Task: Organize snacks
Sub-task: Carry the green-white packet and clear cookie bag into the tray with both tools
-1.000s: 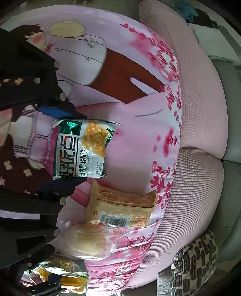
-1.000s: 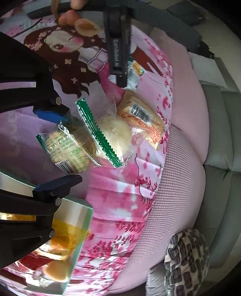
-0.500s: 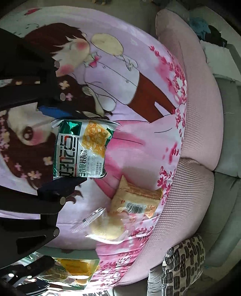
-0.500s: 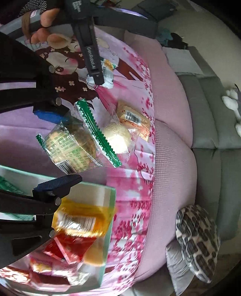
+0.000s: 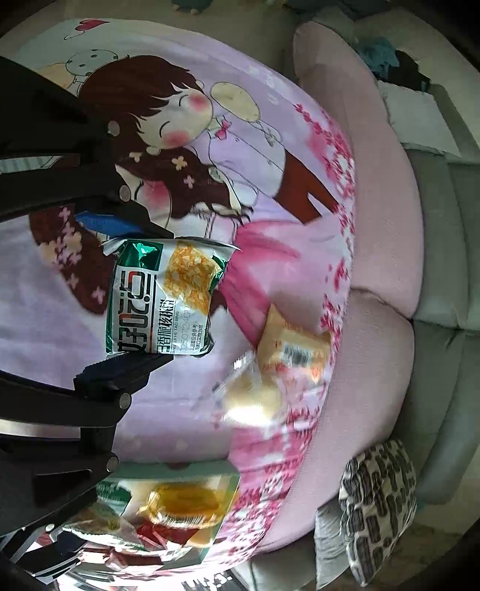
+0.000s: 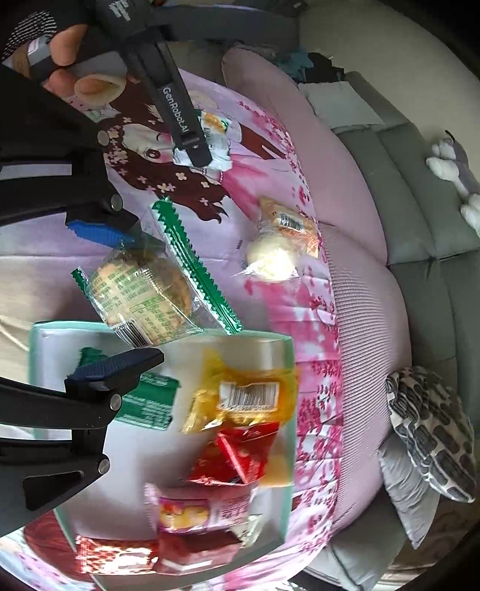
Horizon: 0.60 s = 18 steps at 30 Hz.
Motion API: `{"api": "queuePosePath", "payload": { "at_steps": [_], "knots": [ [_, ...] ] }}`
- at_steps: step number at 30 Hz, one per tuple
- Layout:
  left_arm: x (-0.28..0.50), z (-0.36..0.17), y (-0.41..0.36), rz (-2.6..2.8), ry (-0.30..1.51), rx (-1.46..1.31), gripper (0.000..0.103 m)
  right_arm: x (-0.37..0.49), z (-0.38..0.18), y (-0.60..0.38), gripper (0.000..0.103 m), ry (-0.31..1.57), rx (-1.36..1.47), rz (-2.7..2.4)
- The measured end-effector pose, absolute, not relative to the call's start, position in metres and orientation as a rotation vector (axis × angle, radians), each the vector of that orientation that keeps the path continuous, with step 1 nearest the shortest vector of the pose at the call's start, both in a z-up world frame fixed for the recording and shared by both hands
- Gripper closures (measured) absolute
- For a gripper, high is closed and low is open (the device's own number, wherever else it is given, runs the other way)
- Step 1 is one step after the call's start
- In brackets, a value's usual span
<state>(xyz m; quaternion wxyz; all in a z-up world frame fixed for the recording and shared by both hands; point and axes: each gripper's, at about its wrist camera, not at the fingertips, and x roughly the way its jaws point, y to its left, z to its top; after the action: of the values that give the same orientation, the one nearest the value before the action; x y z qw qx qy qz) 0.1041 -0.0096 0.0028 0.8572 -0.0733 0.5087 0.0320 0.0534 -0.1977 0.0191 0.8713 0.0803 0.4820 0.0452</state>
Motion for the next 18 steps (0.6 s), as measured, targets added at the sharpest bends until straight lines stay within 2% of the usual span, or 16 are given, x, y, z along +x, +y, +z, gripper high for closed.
{"api": "queuePosePath", "payload": {
  "at_steps": [7,18],
  "knots": [
    [0.099,0.021,-0.043,-0.009,1.016,-0.1,0.046,0.044,0.037,-0.217,0.048,0.951,0.172,0.04],
    [0.086,0.029,-0.102,-0.166,0.995,-0.02,0.046,0.034,0.035,-0.286,0.048,0.965,0.215,-0.195]
  ]
}}
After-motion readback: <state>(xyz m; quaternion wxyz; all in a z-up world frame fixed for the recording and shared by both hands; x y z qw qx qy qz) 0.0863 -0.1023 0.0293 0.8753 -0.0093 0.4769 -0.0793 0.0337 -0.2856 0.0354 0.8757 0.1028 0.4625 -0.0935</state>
